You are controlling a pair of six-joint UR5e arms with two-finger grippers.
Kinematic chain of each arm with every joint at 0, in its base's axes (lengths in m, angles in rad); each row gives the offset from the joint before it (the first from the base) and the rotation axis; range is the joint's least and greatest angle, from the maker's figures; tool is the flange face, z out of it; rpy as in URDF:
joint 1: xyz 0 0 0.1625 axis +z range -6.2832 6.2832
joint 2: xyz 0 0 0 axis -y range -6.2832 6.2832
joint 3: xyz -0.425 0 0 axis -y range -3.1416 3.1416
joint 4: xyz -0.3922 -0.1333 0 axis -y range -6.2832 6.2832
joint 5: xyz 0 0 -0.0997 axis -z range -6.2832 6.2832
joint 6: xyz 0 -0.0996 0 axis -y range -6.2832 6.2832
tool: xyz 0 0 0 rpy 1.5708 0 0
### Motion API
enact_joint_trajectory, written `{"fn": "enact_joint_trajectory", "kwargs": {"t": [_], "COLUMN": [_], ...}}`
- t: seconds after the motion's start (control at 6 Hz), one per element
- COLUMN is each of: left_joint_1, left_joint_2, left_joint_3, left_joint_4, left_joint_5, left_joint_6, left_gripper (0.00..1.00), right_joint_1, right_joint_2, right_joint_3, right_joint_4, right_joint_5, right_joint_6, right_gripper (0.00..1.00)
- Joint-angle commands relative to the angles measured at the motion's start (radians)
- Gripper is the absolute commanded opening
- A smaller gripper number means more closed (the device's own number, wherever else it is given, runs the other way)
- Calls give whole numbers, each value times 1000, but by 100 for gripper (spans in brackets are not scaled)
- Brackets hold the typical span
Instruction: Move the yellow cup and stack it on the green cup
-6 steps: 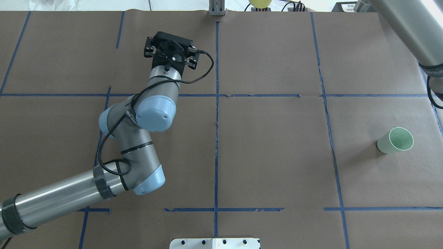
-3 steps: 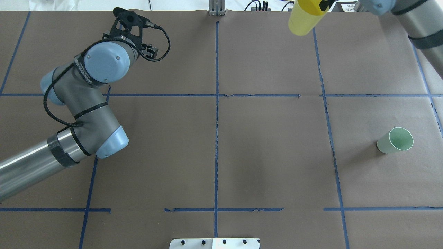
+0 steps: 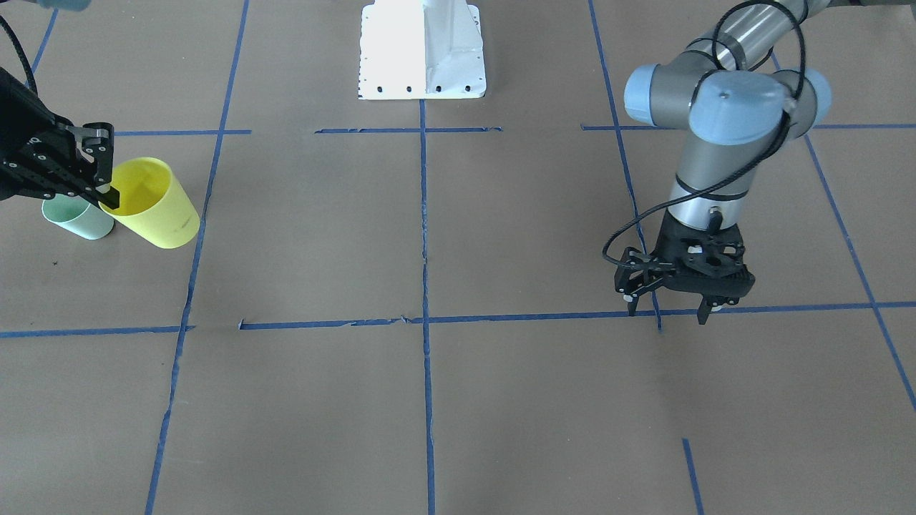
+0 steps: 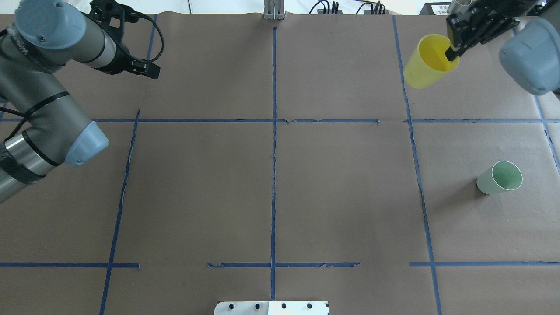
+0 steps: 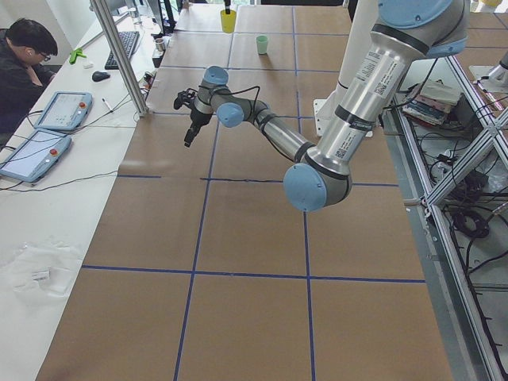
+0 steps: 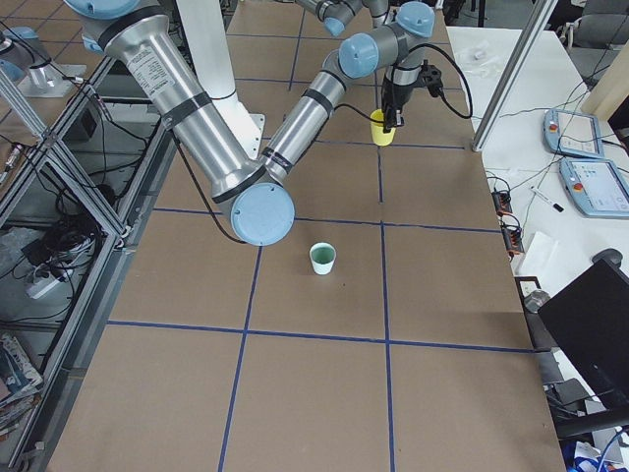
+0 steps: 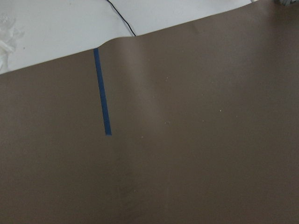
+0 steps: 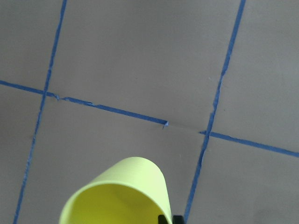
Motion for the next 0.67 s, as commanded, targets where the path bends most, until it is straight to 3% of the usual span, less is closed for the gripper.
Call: {"fn": "enact_joint_trajectory", "kwargs": {"t": [0.0,0.17,0.33,0.5], "left_joint_1": [-121,-189,-214,-211], "left_joint_2": [73,122,157,182], "left_joint_3": [-37,-100,-200,-241], "left_joint_4": [98,218,372,418], "left_joint_5": [-249,-320,-325,-316], "left_joint_6": [156,328,375,376], "left_gripper": [100,100,100,100], "right_joint_1": [-4,-4,-4,-7], "right_joint_2": [-212,-280,-361,-435], "right_joint_3": [167,195,208,208], "right_joint_4": [9,13,14,69], "right_joint_5": [-16,-16,-27,-77], "right_joint_6": [-21,-20,-21,-43], "right_gripper": [0,0,0,0]}}
